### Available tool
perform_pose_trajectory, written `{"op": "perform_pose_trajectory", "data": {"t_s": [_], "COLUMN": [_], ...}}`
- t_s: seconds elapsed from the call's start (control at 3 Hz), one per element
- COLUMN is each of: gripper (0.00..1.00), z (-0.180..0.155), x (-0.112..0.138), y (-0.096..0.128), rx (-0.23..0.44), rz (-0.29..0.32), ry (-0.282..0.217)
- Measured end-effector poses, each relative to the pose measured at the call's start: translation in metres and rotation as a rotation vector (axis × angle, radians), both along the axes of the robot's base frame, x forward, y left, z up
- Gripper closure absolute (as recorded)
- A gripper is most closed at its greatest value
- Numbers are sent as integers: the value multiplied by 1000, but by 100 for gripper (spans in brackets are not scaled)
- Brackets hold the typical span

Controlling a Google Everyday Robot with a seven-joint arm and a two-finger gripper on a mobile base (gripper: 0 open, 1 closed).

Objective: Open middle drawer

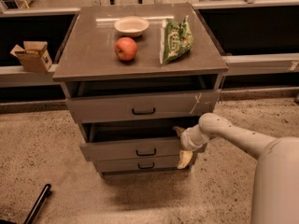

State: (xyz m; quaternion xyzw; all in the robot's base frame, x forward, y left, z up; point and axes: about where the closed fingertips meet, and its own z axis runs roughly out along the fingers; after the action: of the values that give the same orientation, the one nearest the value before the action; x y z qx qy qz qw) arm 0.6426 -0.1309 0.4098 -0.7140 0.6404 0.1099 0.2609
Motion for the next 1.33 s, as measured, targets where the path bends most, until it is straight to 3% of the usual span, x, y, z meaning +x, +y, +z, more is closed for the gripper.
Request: {"op": "perform_pose_trajectory", "data": {"t_s": [0.33, 0.67, 1.0, 1.33], "gripper": [18, 42, 65, 70], "z": [-1, -8, -4, -1], "x": [-15, -39, -42, -42], "y": [15, 27, 28, 28], "rx": [-41, -57, -56, -55], "rz": [70, 149, 156, 157], "ry": [51, 152, 162, 163]}}
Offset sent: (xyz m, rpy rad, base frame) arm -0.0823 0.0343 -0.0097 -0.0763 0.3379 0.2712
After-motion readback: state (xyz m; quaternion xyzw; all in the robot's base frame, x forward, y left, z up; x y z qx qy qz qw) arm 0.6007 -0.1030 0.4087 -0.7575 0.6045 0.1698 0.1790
